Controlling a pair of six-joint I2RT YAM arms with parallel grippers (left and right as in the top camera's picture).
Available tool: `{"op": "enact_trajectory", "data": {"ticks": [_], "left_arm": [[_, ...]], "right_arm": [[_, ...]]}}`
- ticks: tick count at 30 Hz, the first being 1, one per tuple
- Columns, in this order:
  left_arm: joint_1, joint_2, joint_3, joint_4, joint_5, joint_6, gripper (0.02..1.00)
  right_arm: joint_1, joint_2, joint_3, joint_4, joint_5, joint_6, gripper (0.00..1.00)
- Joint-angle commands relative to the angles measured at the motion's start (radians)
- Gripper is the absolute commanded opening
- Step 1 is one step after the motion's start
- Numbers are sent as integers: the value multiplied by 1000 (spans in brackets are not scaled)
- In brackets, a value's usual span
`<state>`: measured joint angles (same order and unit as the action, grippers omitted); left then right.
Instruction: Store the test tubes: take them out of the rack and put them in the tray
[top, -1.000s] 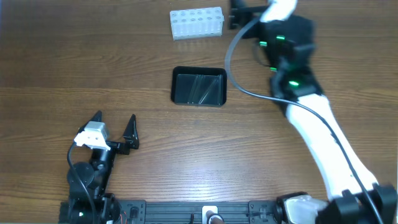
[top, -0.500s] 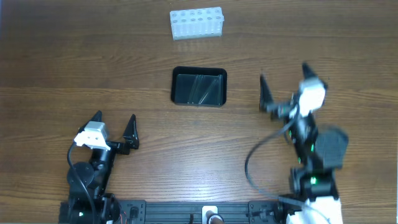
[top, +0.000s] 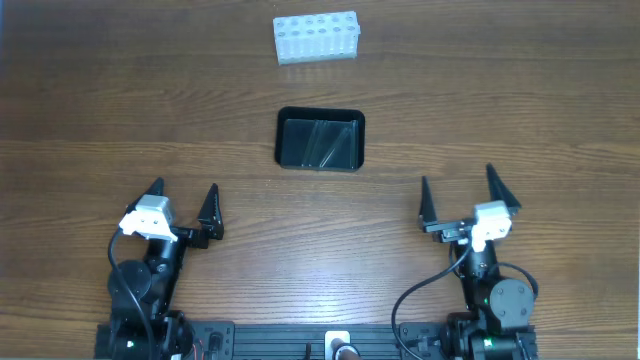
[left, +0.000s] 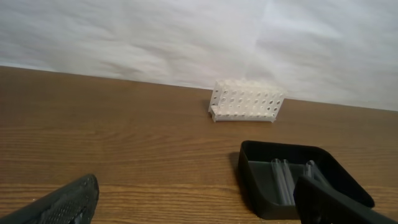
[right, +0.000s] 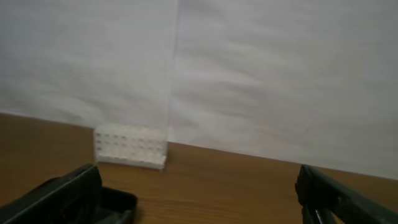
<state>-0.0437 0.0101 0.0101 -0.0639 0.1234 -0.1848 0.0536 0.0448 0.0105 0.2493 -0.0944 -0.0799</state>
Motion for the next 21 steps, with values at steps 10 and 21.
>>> {"op": "enact_trajectory", "data": {"ticks": [10,21], "left_arm": [[-4,-7,-4,-3,-4,-14,1000],[-4,-7,-4,-3,-5,-13,1000]], "right_arm": [[-7,-40,-5,-144,246,-4,993],[-7,-32,-5,-310,245,-4,993]]}}
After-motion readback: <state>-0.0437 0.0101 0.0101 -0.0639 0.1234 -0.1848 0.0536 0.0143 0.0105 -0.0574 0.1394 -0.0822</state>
